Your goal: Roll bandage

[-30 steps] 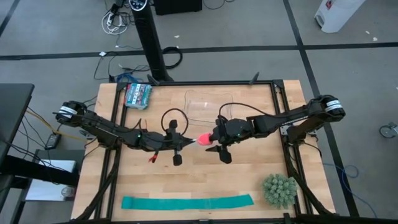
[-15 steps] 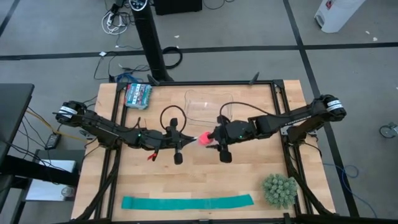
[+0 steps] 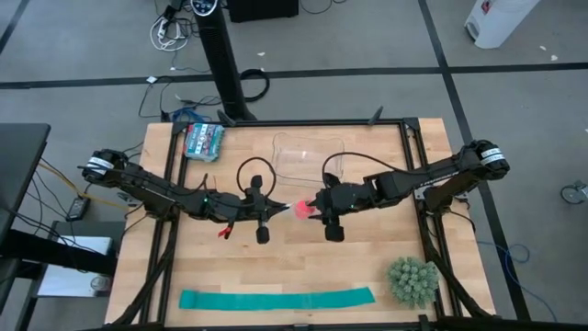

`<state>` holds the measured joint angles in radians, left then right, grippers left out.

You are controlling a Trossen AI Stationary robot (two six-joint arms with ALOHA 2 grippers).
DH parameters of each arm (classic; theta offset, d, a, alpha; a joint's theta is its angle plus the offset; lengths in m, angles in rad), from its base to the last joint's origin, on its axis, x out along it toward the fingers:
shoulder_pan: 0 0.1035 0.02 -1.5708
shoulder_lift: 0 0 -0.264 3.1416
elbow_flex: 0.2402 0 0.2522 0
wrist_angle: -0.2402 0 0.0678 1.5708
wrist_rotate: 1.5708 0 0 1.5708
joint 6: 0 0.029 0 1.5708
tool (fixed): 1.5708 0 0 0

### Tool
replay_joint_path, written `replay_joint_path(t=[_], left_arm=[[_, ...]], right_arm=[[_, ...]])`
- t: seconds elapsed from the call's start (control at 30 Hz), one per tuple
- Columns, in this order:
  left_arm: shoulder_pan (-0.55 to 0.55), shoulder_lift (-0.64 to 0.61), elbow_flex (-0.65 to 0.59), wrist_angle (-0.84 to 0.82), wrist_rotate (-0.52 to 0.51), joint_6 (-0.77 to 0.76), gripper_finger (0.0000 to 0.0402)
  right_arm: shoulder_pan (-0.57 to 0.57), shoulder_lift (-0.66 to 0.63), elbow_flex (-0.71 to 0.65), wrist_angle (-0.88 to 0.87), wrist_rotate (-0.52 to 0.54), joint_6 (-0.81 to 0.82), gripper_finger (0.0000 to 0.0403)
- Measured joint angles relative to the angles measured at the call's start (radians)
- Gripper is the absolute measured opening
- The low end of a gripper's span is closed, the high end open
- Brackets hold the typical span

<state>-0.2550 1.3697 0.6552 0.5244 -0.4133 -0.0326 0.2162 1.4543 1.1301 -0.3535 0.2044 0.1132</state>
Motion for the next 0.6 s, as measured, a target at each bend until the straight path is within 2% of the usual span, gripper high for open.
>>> replay_joint_path(t=[0.03, 0.17, 0.6], left_arm=[[0.000, 0.000, 0.000, -0.001, 0.000, 0.000, 0.0006], [0.000, 0.000, 0.000, -0.001, 0.004, 0.001, 0.0006], [0.000, 0.000, 0.000, 0.005, 0.007, -0.002, 0.0006]], right_arm=[[0.003, -0.002, 0.000, -0.025, 0.028, 0.005, 0.0151], [0.007, -0.003, 0.000, -0.032, -0.023, -0.046, 0.0150], [0.049, -0.001, 0.000, -0.133, 0.170, -0.219, 0.0150]])
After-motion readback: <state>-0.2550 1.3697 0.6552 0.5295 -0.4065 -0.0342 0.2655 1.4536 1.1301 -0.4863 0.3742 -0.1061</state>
